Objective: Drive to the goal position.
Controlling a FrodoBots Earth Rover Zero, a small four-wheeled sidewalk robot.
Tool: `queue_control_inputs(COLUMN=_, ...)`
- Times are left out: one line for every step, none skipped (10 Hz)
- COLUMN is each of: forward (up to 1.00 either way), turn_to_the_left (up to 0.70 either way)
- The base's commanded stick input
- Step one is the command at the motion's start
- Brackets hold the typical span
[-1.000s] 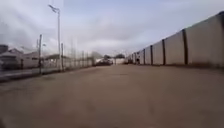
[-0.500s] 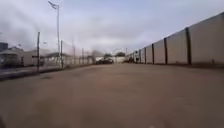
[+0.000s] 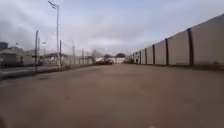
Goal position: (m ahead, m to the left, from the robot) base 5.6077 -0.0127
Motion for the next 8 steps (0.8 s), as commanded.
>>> queue_control_inputs(forward=0.50, turn_to_the_left=0.00)
queue_control_inputs(forward=0.50, turn_to_the_left=0.00)
queue_control_inputs(forward=0.50, turn_to_the_left=0.00)
queue_control_inputs(forward=0.50, turn_to_the_left=0.00)
queue_control_inputs(forward=0.50, turn_to_the_left=0.00)
queue_control_inputs(forward=0.50, turn_to_the_left=0.00)
queue_control_inputs(forward=0.50, turn_to_the_left=0.00)
queue_control_inputs(forward=0.50, turn_to_the_left=0.00)
